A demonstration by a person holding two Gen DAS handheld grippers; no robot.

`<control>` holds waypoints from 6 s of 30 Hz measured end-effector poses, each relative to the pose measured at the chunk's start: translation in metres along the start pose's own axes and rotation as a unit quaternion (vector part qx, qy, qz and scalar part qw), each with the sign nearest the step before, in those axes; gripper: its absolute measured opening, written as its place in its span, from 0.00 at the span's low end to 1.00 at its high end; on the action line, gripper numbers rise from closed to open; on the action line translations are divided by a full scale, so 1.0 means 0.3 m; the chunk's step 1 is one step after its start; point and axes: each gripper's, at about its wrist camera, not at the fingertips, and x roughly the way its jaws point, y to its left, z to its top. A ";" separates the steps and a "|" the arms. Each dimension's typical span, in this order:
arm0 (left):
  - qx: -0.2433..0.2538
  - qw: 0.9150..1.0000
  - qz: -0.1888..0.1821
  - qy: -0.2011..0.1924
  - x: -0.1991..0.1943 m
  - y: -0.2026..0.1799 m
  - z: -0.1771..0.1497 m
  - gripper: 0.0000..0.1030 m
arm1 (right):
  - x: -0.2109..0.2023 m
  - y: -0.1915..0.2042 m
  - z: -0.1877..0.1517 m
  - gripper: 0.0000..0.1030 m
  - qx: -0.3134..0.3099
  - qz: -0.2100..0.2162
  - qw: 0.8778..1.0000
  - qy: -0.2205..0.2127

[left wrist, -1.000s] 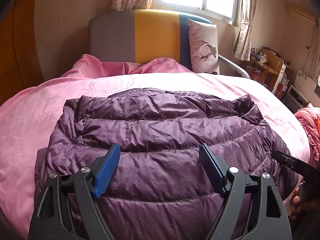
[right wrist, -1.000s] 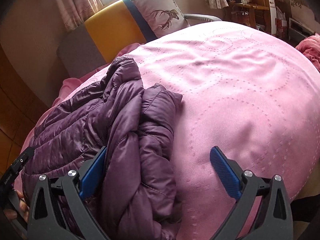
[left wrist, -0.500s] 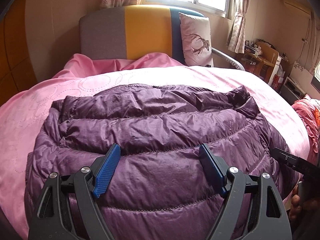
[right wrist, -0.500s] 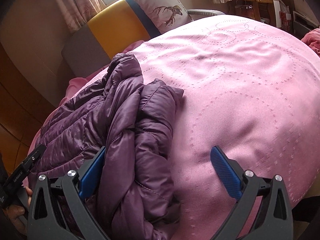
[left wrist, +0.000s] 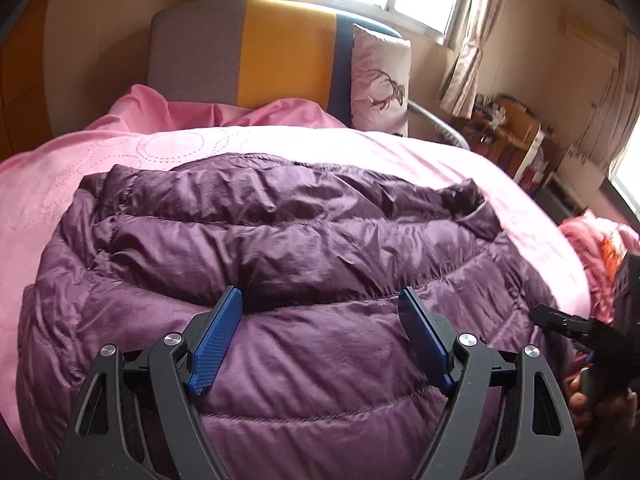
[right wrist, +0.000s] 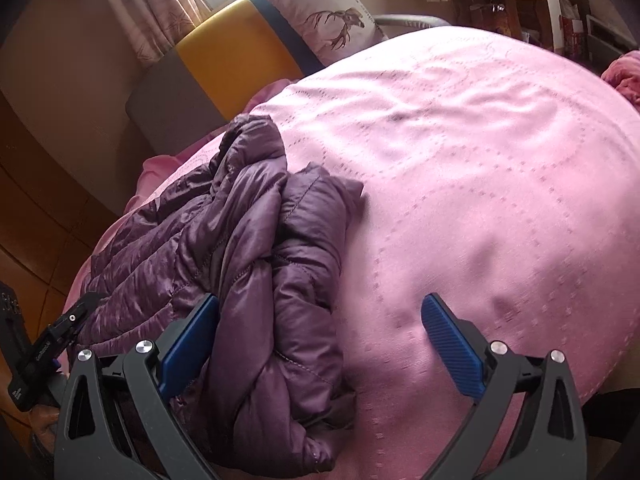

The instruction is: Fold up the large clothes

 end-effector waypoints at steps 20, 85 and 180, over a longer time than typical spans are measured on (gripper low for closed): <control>-0.098 0.990 0.102 -0.008 -0.024 0.428 -0.057 0.76 | 0.217 0.225 -0.011 0.69 -0.132 -0.029 0.991 0.019; 0.009 0.999 0.049 0.003 -0.057 0.031 -0.120 0.76 | 0.093 0.067 -0.049 0.66 0.087 0.128 0.986 0.071; -0.139 0.988 0.030 0.054 -0.219 0.666 -0.027 0.38 | 0.110 0.857 -0.049 0.67 -0.282 0.317 0.900 0.099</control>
